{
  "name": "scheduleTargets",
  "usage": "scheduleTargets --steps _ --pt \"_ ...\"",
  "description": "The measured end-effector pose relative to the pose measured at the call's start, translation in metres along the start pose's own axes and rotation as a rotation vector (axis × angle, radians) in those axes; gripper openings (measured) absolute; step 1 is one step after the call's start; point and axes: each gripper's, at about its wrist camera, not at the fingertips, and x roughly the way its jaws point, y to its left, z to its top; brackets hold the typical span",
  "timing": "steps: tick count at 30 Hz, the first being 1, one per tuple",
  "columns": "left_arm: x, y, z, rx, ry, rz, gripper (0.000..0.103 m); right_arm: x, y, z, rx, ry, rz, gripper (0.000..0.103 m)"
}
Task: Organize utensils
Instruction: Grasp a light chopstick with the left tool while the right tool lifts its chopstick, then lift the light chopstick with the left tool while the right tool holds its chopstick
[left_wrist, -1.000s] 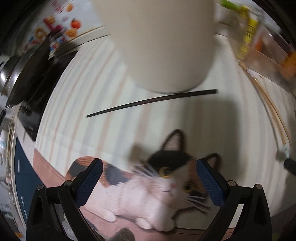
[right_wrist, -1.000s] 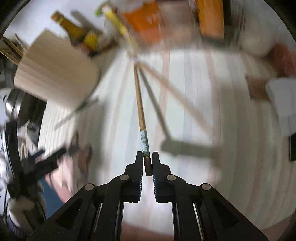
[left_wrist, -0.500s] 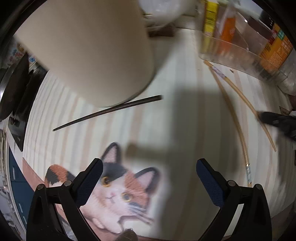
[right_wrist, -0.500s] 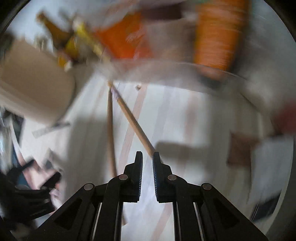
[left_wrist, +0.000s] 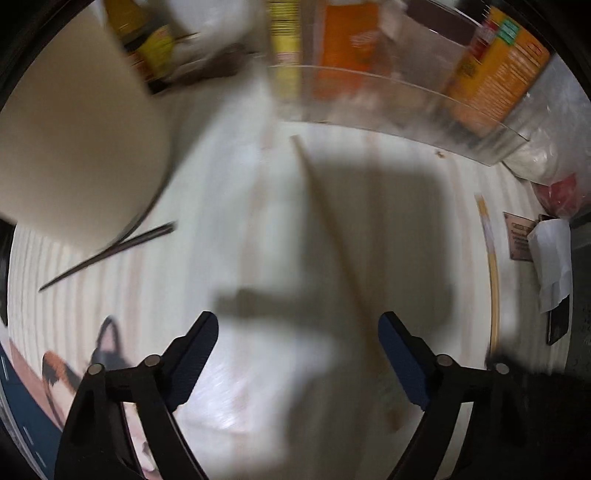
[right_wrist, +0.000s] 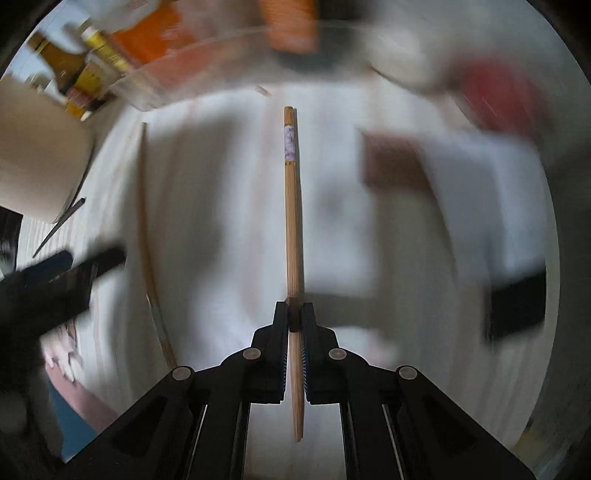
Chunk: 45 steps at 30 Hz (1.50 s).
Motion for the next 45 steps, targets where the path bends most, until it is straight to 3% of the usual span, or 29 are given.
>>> scheduleTargets --steps 3,7,9,12,15,20,24,29,33,38,40,43,45 --pt "0.009 -0.016 0.01 0.037 0.008 0.014 0.056 -0.01 -0.017 -0.019 0.074 0.023 0.027 0.007" --pt "0.012 -0.033 0.017 0.072 -0.031 0.036 0.038 -0.019 -0.029 -0.019 0.139 0.042 0.054 0.007" --pt "0.012 -0.039 0.02 0.084 -0.045 0.015 0.013 -0.026 -0.038 -0.015 0.157 0.021 0.052 0.007" --pt "0.012 -0.049 0.018 0.108 -0.054 0.028 0.006 -0.042 -0.047 0.0 0.179 -0.016 0.064 0.007" --pt "0.011 -0.05 0.012 0.106 -0.055 0.028 0.005 -0.048 -0.049 0.019 0.164 -0.039 0.047 0.008" --pt "0.004 -0.025 -0.014 0.089 -0.047 0.036 0.005 -0.039 -0.06 0.042 0.115 -0.004 0.0 0.008" --pt "0.001 0.001 -0.036 0.084 -0.033 0.045 0.005 -0.028 -0.063 0.039 0.076 0.016 -0.044 0.008" --pt "-0.008 0.04 -0.084 0.069 0.012 0.047 0.005 -0.025 -0.031 0.032 0.03 0.031 -0.014 0.007" --pt "-0.012 0.065 -0.116 0.008 0.075 0.006 0.005 -0.023 0.005 0.01 -0.032 0.112 0.085 0.007" --pt "-0.014 0.085 -0.118 -0.05 0.092 -0.03 0.009 -0.026 0.041 -0.022 -0.117 0.157 0.038 0.007" --pt "-0.013 0.096 -0.112 -0.05 0.09 -0.024 0.01 -0.026 0.045 -0.015 -0.118 0.197 0.032 0.007" --pt "-0.009 0.093 -0.101 -0.05 0.086 -0.039 0.023 -0.023 0.049 -0.007 -0.131 0.242 0.013 0.007" --pt "-0.006 0.085 -0.092 -0.04 0.084 -0.048 0.043 -0.022 0.052 0.0 -0.127 0.262 0.004 0.007"
